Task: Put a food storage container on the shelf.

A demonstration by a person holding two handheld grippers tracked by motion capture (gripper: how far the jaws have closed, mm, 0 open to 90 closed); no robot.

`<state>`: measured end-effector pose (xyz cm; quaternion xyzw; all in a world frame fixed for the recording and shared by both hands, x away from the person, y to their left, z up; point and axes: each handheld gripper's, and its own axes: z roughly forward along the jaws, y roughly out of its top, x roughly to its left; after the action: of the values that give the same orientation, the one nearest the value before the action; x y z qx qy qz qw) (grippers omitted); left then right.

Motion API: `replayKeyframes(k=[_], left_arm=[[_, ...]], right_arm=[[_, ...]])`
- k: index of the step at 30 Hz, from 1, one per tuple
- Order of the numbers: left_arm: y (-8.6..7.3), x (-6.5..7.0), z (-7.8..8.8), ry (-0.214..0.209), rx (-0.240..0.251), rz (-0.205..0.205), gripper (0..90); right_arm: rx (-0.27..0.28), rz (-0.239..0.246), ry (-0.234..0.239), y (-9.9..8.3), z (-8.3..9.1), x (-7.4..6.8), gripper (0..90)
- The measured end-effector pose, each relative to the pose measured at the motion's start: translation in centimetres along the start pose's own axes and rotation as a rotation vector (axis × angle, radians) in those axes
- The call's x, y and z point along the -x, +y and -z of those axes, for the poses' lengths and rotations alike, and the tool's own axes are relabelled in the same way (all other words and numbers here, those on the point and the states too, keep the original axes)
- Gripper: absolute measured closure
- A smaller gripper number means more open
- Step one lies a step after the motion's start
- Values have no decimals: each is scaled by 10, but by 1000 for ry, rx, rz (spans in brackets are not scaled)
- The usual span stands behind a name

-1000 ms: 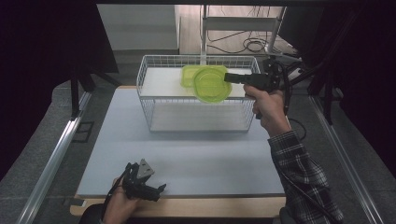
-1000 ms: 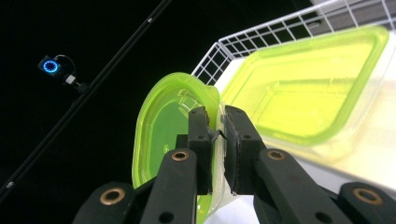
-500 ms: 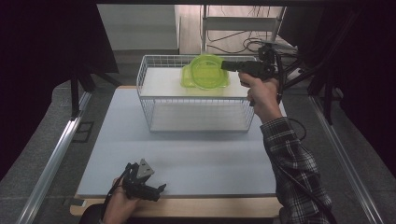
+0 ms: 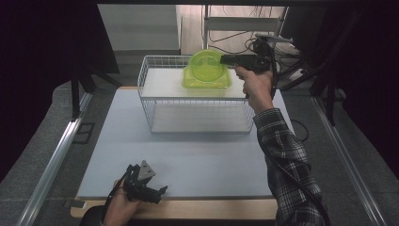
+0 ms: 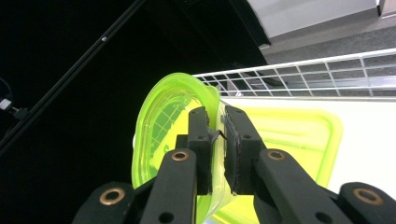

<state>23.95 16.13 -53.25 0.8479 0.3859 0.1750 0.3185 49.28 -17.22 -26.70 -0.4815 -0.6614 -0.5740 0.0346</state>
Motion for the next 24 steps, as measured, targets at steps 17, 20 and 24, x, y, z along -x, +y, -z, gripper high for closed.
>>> replayKeyframes(k=[17,20,24], left_arm=[[0,1,-1,-5,-3,-2,6],[0,1,-1,-5,-1,-2,6],[0,1,-1,-5,-2,0,6]], right_arm=[[21,48,-159,1,-13,0,672],[17,52,-147,1,-14,1,603],[12,69,-131,1,-11,0,501]])
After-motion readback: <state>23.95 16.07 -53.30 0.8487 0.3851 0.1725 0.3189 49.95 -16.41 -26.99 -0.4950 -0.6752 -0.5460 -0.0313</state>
